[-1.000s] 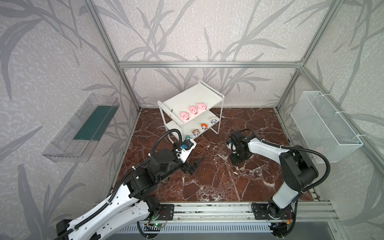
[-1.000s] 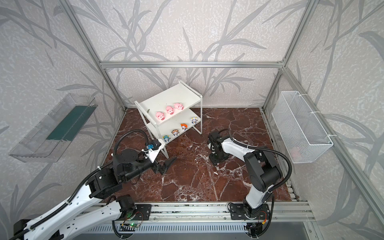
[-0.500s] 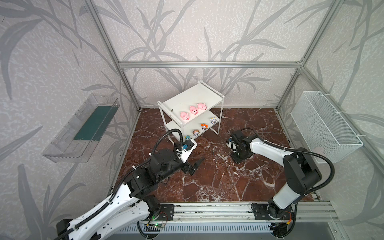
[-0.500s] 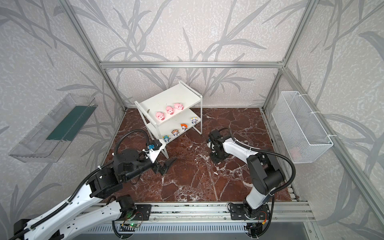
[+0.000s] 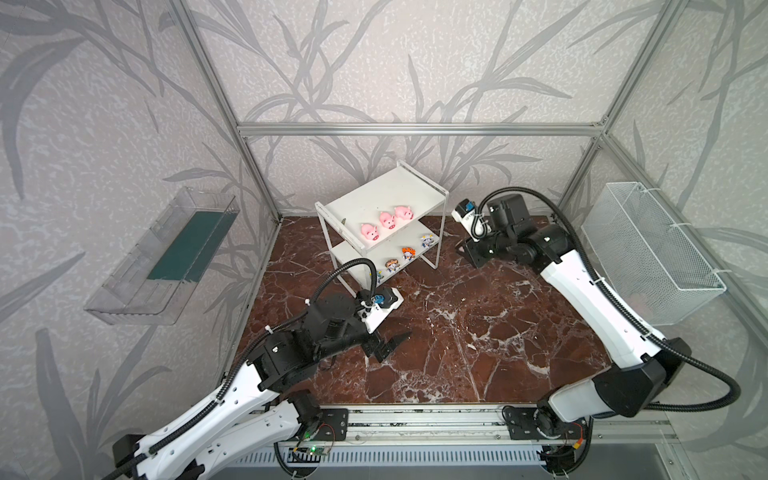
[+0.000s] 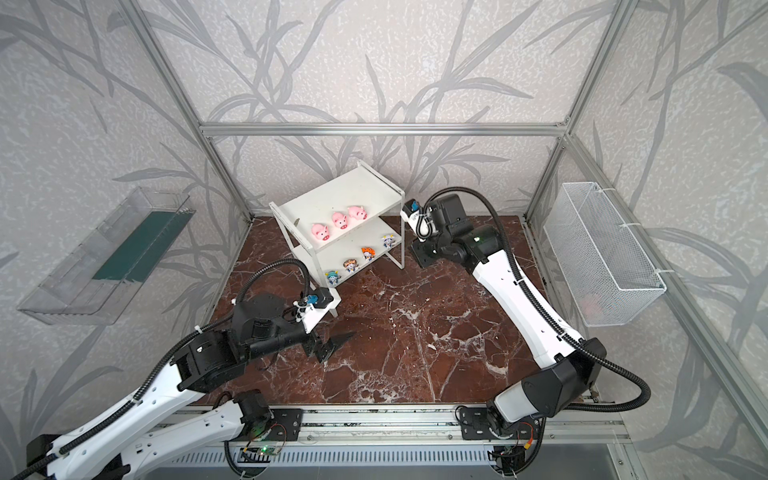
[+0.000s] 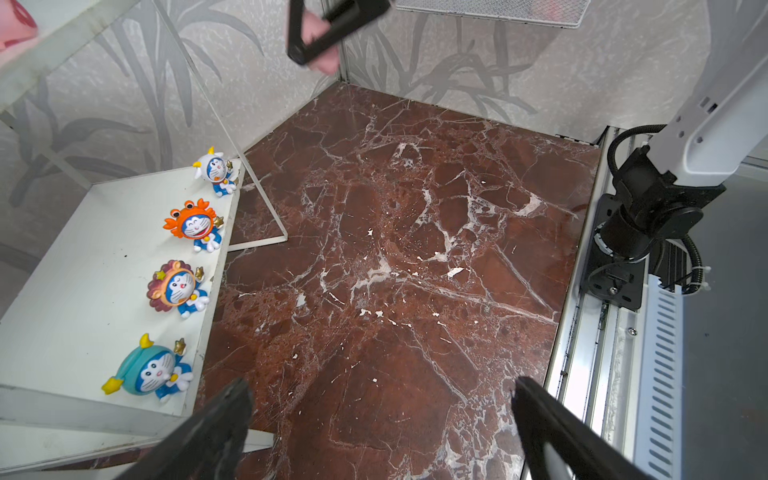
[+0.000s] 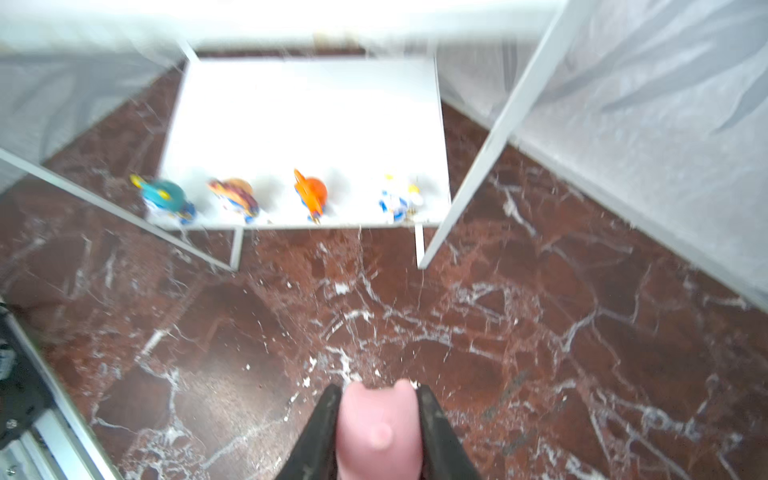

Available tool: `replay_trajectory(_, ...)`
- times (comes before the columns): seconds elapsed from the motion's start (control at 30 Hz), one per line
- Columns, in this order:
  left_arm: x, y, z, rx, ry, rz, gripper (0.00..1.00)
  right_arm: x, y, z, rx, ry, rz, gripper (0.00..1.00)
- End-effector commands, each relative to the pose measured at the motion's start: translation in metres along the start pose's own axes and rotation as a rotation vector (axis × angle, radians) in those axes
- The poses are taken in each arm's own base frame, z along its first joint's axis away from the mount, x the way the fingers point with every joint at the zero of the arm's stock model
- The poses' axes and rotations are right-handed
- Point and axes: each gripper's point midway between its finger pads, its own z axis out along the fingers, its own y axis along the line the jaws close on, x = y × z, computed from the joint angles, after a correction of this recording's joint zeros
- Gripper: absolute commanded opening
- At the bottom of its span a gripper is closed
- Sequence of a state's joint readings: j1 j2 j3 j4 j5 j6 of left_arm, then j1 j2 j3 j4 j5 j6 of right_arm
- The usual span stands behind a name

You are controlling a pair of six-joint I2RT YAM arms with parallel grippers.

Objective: Place and organize the plastic toys onto the shelf
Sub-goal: 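Carry the pink pig up to the top shelf with the right gripper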

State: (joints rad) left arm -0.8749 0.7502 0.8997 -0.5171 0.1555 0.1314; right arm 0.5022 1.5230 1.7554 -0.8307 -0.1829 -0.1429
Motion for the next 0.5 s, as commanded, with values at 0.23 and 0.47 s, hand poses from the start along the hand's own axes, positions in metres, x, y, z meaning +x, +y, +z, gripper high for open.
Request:
replay_trajectory(0.23,0.007,0.001,-0.007,-0.013,0.004,0.036,0.99,-0.082,-0.005,0.029,-0.06,-0.155,-0.014,0.31)
replay_trajectory(0.47,0.009,0.001,-0.006,-0.015,-0.008,0.034,0.99,-0.109,-0.011,0.049,-0.057,-0.192,0.009,0.3)
